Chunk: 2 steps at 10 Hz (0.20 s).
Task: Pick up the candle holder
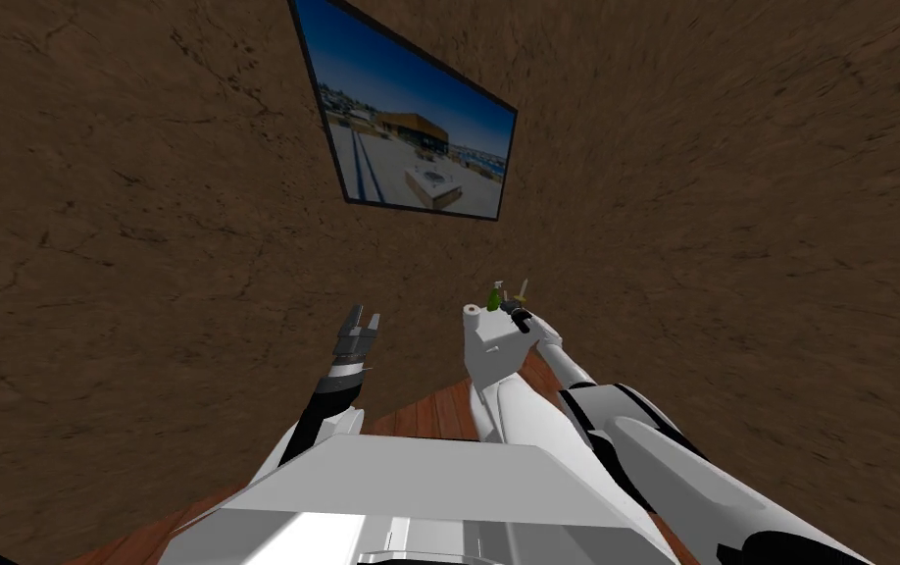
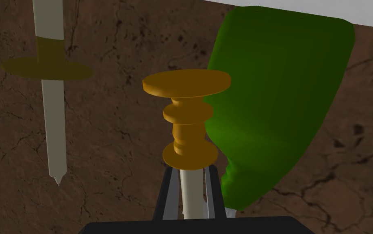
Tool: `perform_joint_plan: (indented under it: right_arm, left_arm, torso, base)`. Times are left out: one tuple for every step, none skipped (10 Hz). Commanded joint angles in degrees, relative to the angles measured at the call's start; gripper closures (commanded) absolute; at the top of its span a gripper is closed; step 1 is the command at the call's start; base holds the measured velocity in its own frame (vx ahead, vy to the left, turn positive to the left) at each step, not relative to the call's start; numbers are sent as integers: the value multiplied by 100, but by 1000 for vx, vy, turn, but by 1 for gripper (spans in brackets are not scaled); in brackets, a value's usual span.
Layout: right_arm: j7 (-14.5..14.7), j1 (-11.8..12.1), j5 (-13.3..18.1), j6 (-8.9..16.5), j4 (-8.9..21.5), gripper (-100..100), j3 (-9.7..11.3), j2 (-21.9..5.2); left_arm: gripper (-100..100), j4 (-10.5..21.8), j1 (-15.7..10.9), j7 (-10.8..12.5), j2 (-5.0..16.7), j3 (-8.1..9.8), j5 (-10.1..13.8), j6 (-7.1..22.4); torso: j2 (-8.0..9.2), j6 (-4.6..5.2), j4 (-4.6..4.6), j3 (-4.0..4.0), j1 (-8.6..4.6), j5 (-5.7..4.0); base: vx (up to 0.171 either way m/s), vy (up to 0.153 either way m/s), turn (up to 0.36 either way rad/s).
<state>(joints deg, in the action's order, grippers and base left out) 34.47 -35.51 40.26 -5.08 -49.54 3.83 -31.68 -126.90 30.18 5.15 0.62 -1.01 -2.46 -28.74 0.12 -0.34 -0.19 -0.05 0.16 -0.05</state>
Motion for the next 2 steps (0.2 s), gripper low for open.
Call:
perform_joint_plan:
  right_arm:
    - [0,0,0,0,0,100,0,0]
    - [-19,-19,-2,18,6,0,7,-8]
  left_arm:
    - [0,0,0,0,0,0,0,0]
    - [0,0,1,0,0,0,0,0]
  torso:
    - [0,0,0,0,0,0]
    - [-13,5,-6,-8,2,-2]
  base:
    - [-35,-12,25]
    - [-7,-2,-4]
